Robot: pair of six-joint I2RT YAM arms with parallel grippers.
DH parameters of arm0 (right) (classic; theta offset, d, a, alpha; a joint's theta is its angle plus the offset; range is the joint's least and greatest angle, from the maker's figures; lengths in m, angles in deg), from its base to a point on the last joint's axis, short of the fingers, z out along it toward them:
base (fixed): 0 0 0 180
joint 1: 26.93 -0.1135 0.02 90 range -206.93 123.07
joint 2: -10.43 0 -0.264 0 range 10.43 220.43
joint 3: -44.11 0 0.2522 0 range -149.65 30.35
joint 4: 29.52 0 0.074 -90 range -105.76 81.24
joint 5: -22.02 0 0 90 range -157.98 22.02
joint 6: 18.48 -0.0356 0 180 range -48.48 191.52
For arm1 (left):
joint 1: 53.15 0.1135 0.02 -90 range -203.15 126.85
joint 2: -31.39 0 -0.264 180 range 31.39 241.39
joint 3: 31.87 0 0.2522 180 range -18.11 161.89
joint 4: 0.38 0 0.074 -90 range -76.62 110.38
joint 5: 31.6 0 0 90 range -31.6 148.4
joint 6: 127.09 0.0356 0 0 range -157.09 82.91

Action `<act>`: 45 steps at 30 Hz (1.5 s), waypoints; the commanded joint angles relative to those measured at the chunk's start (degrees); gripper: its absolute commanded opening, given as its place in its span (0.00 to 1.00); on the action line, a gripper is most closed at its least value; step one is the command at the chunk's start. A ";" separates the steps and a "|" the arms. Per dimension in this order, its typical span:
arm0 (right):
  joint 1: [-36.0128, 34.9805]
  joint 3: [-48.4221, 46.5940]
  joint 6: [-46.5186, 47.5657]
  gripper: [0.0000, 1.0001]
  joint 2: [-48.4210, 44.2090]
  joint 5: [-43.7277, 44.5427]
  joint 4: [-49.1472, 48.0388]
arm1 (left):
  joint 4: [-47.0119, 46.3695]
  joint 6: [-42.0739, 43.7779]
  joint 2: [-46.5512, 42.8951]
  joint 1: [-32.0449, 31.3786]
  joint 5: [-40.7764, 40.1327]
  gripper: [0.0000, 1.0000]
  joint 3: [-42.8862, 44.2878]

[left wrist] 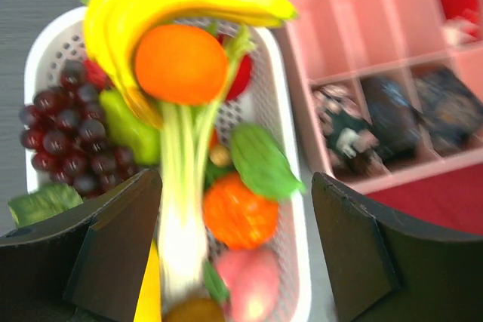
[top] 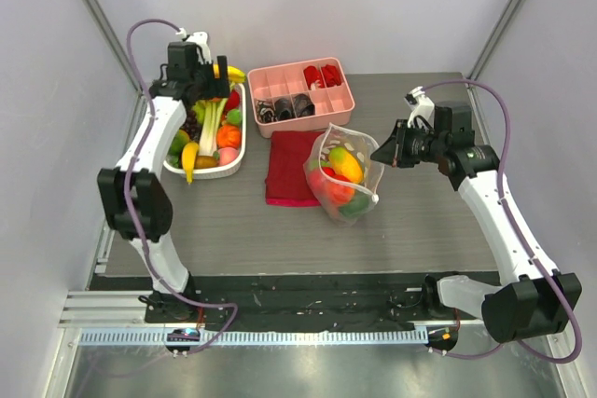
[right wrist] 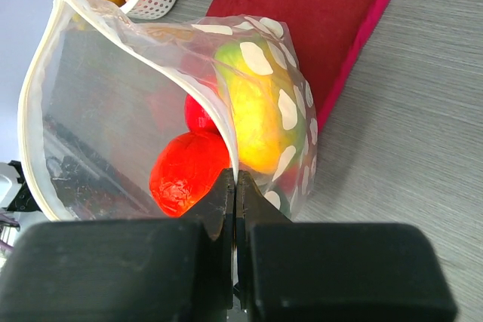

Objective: Place the food in the zip-top bag and seal the zipper
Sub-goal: Adjust the zipper food storage bag at the center of the board, then pick up the fake fruit from the bin.

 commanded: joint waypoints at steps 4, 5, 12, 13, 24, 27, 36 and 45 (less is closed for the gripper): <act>-0.23 -0.84 -0.50 0.01 0.30 -0.45 -2.70 | -6.70 -0.45 13.49 -0.06 -13.07 0.85 14.22; -0.23 -0.84 -0.50 0.01 0.65 -0.53 -2.79 | -7.22 -0.27 14.73 0.02 -13.51 0.85 15.03; -0.32 -0.49 -0.68 0.01 1.09 -0.36 -2.97 | -11.44 3.50 20.63 -0.06 -15.18 0.88 17.58; -0.32 -0.49 -0.68 0.01 1.26 -0.36 -3.05 | -11.36 3.59 21.07 0.02 -15.27 0.88 18.02; -0.23 -0.13 -0.94 0.01 1.61 -0.36 -3.49 | -11.44 3.94 25.12 -0.15 -14.04 0.90 17.41; -0.32 0.13 -0.94 0.01 1.35 -0.36 -3.49 | -11.62 4.21 25.47 -0.33 -13.95 0.89 16.88; -0.32 0.04 -1.03 0.01 1.70 -0.27 -3.67 | -11.27 4.13 24.68 -0.50 -10.44 0.71 16.80; -0.23 0.04 -1.03 0.01 1.70 -0.36 -3.76 | -8.02 0.70 13.00 -0.86 -6.75 0.54 9.60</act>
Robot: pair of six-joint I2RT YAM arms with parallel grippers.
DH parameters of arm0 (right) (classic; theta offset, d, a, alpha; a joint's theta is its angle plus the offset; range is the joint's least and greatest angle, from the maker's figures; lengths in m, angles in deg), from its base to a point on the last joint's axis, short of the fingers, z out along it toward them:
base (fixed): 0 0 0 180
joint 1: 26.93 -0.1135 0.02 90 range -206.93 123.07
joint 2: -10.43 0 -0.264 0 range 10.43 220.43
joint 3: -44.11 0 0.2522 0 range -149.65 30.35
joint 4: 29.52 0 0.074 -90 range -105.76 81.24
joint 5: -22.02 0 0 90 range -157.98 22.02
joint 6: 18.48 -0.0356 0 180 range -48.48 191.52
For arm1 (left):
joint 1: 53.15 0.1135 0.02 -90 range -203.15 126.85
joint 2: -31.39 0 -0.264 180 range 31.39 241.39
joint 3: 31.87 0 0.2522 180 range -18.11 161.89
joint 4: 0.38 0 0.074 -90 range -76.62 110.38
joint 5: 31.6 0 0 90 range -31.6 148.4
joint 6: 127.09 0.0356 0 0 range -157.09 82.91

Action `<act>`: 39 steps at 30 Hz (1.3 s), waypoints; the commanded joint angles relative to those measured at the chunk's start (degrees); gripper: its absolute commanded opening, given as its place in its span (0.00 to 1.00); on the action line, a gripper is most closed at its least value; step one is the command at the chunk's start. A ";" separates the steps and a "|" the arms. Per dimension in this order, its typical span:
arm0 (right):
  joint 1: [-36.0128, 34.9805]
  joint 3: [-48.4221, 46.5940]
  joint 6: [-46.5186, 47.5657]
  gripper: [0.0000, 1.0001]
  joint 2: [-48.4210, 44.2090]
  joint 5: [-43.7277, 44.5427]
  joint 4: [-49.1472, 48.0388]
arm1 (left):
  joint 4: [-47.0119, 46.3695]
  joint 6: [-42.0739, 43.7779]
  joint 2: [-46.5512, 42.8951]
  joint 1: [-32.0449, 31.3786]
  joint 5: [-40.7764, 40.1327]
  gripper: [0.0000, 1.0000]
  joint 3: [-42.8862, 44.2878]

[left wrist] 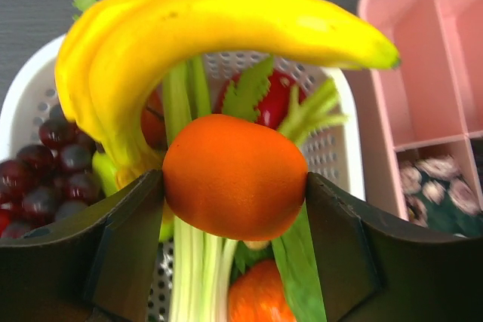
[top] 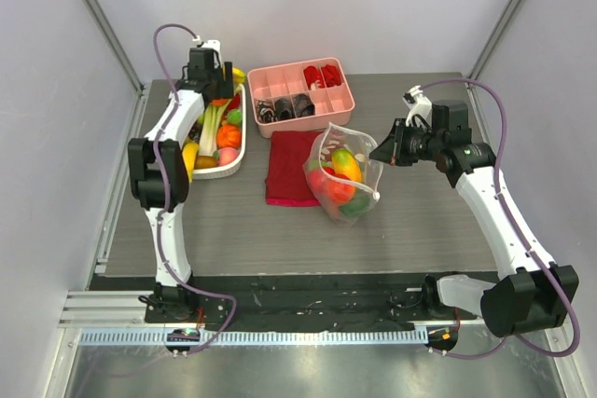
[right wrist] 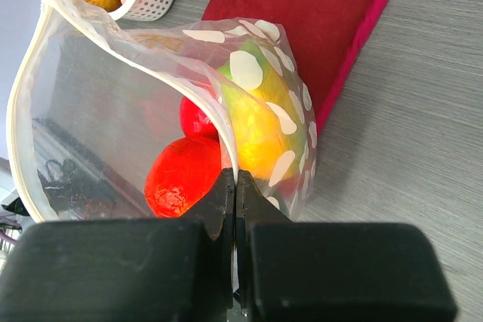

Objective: Place the food in the zip-top bag and seal the zipper
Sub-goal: Pick up the fake fruit from the bin, then place the fake fruit in the zipper food storage bag.

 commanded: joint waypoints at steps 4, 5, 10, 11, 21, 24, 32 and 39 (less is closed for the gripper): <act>-0.23 -0.11 -0.53 0.01 0.02 -0.36 -2.47 | 2.75 -3.40 -13.91 -0.57 5.15 0.49 -4.19; -0.23 -0.29 -0.53 0.01 -0.07 -0.36 -2.47 | 3.45 -3.49 -14.88 -0.57 5.42 0.49 -4.72; -0.23 -0.90 -0.61 0.01 -0.15 -0.71 -2.47 | 6.53 -4.98 -22.68 -0.57 11.02 0.46 -6.48; -0.32 -0.99 -0.61 0.01 -0.15 -0.80 -2.47 | 6.79 -5.33 -24.45 -0.92 14.87 0.46 -6.74; -0.40 -1.69 -3.07 0.01 -0.86 -3.70 -4.23 | 12.94 -8.23 -37.30 -21.56 27.30 0.49 -4.90; -0.58 -2.66 -3.86 0.01 -0.95 -4.49 -4.31 | 14.96 -10.25 -37.39 -27.79 28.79 0.48 -4.81; -1.02 -3.19 -4.48 0.01 -1.21 -4.84 -4.49 | 26.72 -3.59 -31.87 -40.82 25.55 0.49 0.45; -1.11 -3.71 -4.92 0.01 -1.47 -5.02 -4.49 | 36.58 3.00 -25.35 -44.52 15.19 0.53 7.14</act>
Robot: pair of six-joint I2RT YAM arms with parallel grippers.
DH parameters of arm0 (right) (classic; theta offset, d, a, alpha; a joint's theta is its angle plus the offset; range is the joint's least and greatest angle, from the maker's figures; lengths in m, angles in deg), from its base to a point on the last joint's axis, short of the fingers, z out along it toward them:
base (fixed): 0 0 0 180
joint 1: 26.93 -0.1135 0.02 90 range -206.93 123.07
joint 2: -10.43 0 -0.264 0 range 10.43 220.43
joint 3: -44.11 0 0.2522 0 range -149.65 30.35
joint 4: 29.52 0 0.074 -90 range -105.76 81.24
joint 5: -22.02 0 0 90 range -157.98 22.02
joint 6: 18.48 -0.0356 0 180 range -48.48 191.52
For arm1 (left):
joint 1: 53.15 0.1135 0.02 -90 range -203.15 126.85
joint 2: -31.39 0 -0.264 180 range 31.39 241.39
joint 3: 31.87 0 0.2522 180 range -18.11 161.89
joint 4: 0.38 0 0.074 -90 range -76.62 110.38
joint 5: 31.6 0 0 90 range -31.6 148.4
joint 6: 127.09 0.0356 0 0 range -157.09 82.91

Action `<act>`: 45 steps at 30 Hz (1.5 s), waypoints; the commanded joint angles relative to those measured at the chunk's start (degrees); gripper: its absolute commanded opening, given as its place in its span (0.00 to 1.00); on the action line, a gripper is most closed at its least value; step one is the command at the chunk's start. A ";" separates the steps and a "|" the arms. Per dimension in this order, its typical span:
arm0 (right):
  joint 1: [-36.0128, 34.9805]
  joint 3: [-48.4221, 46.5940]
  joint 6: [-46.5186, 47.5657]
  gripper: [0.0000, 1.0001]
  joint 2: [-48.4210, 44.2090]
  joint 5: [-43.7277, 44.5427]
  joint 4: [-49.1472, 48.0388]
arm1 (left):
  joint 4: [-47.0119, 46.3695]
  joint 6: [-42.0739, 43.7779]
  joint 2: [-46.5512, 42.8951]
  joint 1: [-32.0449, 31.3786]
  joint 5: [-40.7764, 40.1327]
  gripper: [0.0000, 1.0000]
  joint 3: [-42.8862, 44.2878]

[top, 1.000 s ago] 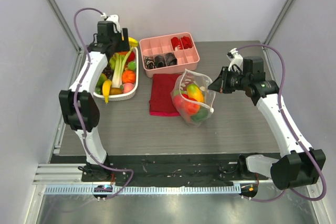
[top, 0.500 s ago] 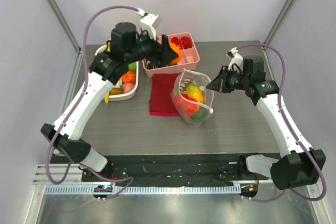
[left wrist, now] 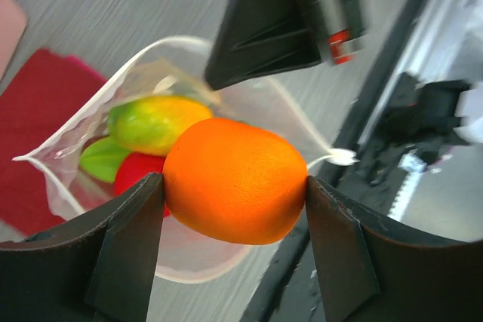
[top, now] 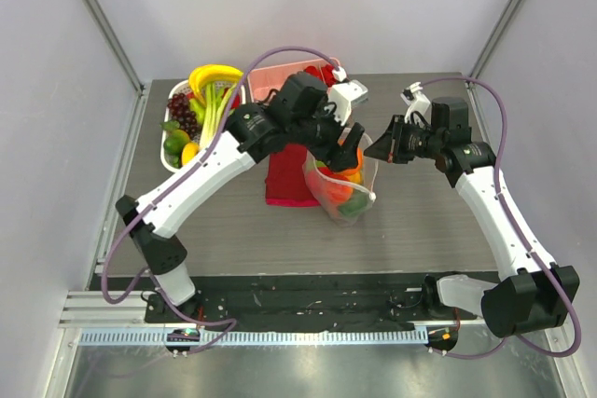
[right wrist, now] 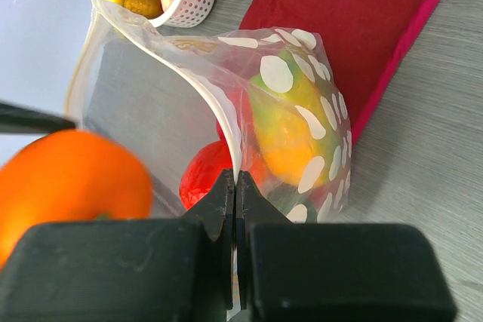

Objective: Place the food in the zip-top bag and seal the zipper
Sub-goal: Place the fake fruit in the zipper food storage bag, then pick up the fake fruit from the bin.

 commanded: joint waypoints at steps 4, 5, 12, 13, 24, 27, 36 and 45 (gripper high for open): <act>-0.52 -2.99 -1.60 0.01 -1.36 -1.22 -2.15 | 9.49 12.31 4.54 -0.74 -17.66 0.65 8.98; -0.78 -2.99 -1.69 0.01 -1.45 -1.13 -2.15 | 10.19 14.32 5.16 -1.09 -22.12 0.69 9.96; -2.19 -3.78 -3.19 0.01 -0.40 -1.21 -2.94 | 12.49 22.43 5.08 -2.41 -28.50 1.00 13.75; -2.28 -3.96 -3.27 0.01 -0.22 -1.21 -2.94 | 11.79 20.86 4.38 -2.15 -27.80 1.00 13.49; -2.72 -3.96 -2.22 0.01 -0.40 -0.78 -2.94 | 9.23 9.41 -12.15 33.13 0.50 0.98 -7.85; -2.63 -3.26 -2.13 0.01 -0.57 -0.69 -3.20 | 11.08 13.98 -12.42 39.92 2.01 0.94 -14.01; -2.80 -2.38 -1.78 0.01 -0.49 -0.42 -3.47 | 15.56 26.98 -3.29 46.90 2.36 0.77 -18.60; -2.80 -1.85 -1.25 0.01 -0.75 -0.07 -3.29 | 19.69 34.90 12.36 46.81 -0.45 0.74 -7.44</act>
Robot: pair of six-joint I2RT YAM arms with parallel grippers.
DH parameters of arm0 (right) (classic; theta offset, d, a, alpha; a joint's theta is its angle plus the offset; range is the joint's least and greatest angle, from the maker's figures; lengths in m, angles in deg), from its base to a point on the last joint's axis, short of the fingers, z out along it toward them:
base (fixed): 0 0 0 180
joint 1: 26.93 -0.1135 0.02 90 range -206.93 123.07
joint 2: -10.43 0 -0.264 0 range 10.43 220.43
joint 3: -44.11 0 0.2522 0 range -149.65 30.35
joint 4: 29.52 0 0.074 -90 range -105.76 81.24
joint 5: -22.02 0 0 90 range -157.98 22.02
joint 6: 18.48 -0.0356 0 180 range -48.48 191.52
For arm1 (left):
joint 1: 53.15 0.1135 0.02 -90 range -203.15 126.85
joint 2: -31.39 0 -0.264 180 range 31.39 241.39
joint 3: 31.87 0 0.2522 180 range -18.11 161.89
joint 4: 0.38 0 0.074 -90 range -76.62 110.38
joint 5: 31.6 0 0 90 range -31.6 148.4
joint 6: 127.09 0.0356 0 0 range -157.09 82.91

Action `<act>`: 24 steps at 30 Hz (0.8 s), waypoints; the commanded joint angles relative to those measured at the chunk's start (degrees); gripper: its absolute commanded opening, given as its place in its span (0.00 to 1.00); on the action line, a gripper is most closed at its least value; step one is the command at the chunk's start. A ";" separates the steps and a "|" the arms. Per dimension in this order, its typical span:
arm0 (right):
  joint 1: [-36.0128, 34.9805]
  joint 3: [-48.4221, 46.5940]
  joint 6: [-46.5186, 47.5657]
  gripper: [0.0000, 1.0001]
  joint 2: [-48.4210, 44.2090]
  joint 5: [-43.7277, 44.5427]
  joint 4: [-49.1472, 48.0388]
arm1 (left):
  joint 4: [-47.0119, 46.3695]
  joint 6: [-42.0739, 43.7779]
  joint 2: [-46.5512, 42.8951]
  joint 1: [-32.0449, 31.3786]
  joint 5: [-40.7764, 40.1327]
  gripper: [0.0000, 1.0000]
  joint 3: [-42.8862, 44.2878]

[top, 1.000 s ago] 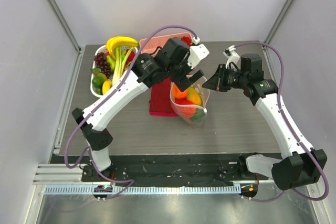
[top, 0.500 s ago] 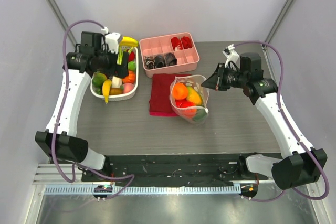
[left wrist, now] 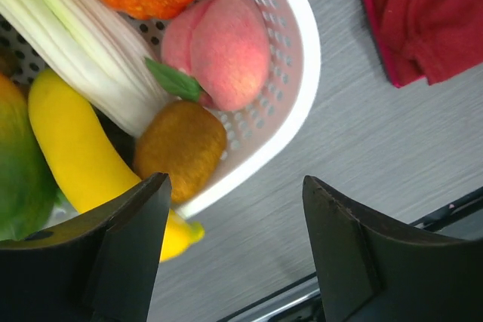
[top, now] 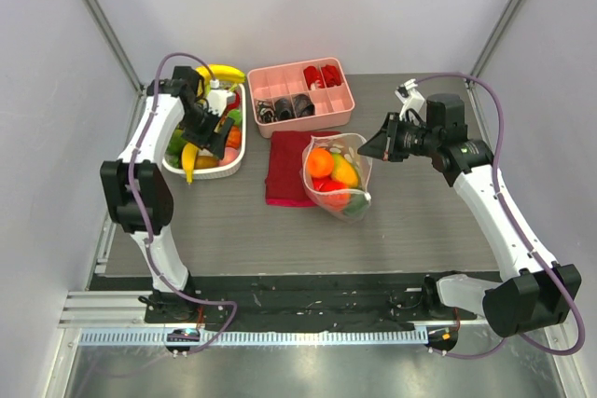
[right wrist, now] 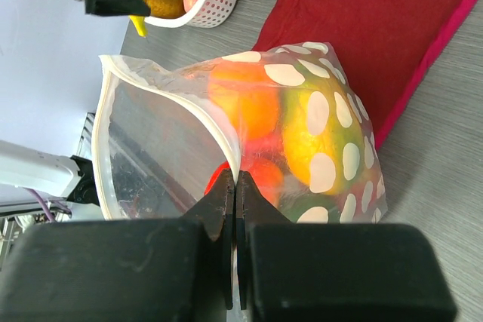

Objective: Place the food in the zip-top bag and seal the zipper
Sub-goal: Pick up the fake fruit from the bin.

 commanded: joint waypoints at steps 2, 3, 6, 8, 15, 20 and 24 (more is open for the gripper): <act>-0.34 -0.08 1.04 0.01 -1.05 0.12 -2.79 | 2.58 5.88 6.47 0.10 -1.46 0.73 8.87; -0.25 -0.08 1.22 0.01 -1.05 0.13 -2.88 | 2.93 6.23 7.35 0.01 -1.73 0.74 9.50; -0.33 0.01 1.48 0.01 -1.32 0.21 -2.53 | 4.77 8.08 10.34 0.01 -3.04 0.72 11.52; -0.25 0.09 1.66 0.01 -1.41 0.39 -2.44 | 5.83 9.13 11.49 0.10 -4.09 0.71 11.96; -0.25 0.01 1.57 0.01 -1.14 0.04 -2.44 | 7.32 8.96 13.86 0.10 -5.68 0.72 10.56; -0.25 0.18 1.75 0.01 -1.23 0.04 -2.44 | 8.47 9.14 15.36 0.10 -6.21 0.69 11.08; -0.25 0.18 1.84 0.01 -1.23 0.12 -2.44 | 11.36 9.58 16.68 0.10 -4.46 0.62 13.45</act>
